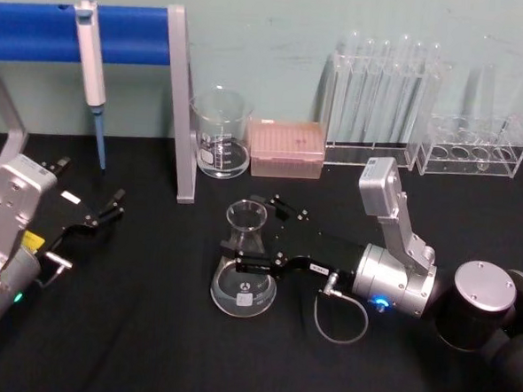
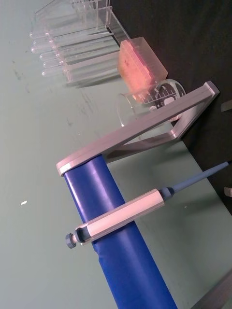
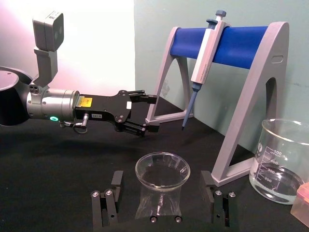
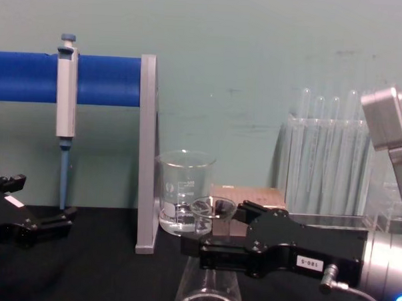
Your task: Grasp the erlenmeyer flask with one hand, shake it three times, then place it back.
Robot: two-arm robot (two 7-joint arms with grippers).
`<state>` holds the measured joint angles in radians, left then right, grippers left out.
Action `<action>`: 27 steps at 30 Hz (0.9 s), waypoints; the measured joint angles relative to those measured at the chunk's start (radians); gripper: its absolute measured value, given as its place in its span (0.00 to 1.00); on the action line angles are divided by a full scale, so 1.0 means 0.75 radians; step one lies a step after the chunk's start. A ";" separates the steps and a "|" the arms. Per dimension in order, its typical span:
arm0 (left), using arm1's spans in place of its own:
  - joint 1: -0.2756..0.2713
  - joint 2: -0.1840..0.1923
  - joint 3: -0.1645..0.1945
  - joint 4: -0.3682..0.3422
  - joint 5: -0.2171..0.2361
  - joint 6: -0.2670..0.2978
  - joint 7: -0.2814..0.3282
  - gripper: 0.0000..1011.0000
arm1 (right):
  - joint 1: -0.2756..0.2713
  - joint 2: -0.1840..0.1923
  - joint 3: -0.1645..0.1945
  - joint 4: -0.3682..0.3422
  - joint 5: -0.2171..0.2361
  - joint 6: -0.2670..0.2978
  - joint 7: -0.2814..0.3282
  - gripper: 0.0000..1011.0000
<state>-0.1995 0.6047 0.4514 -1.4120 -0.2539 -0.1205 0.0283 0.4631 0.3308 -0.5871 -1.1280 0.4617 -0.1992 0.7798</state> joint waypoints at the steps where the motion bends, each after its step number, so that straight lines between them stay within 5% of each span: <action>1: 0.000 0.000 0.000 0.000 0.000 0.000 0.000 0.99 | 0.000 0.000 0.000 0.000 0.000 0.000 0.000 0.99; 6: 0.000 0.000 0.000 0.000 0.000 0.000 0.000 0.99 | -0.001 0.000 0.000 0.000 0.000 0.000 0.000 0.97; 24: 0.000 0.000 0.000 0.000 0.000 0.000 0.000 0.99 | -0.001 0.000 0.000 0.000 0.000 0.000 0.000 0.46; 27: 0.000 0.000 0.000 0.000 0.000 0.000 0.000 0.99 | -0.001 0.000 0.000 0.000 -0.001 0.000 0.000 0.45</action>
<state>-0.1996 0.6047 0.4514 -1.4119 -0.2539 -0.1205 0.0283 0.4627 0.3309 -0.5873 -1.1280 0.4612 -0.1992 0.7799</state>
